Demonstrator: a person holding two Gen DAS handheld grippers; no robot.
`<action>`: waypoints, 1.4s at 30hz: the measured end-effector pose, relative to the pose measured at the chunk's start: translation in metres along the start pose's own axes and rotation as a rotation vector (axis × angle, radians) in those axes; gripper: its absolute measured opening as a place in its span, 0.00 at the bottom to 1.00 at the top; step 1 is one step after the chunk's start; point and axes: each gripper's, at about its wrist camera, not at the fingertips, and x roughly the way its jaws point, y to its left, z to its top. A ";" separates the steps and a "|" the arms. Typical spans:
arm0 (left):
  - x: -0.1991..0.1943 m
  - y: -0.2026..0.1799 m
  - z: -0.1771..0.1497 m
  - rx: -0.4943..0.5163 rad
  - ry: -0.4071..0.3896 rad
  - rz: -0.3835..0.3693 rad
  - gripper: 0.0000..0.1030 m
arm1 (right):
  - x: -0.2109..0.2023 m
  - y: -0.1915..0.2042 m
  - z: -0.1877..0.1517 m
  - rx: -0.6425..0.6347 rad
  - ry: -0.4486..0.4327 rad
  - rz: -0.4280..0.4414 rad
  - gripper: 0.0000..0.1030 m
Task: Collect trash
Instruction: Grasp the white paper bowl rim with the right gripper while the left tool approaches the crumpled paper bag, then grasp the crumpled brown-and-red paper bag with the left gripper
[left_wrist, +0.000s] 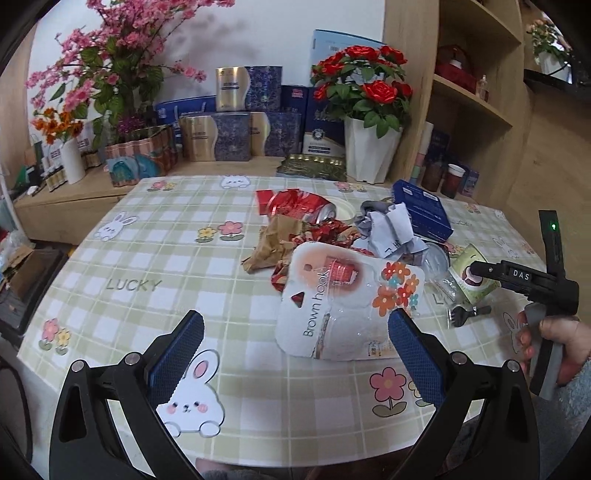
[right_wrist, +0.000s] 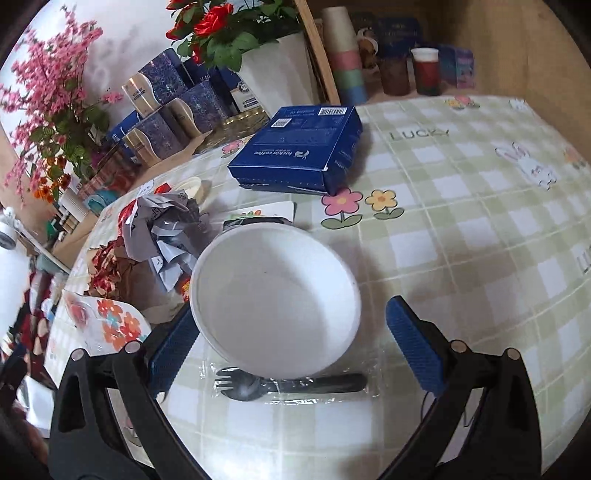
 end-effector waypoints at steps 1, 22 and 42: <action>0.008 0.000 -0.001 0.005 0.011 -0.008 0.95 | 0.000 0.000 0.000 -0.003 0.000 0.005 0.95; 0.071 -0.008 0.010 0.104 0.053 -0.147 0.95 | -0.042 0.009 -0.004 0.020 -0.075 0.073 0.81; 0.103 0.003 0.019 -0.031 0.023 -0.296 0.95 | -0.030 0.016 -0.009 -0.003 -0.037 0.055 0.81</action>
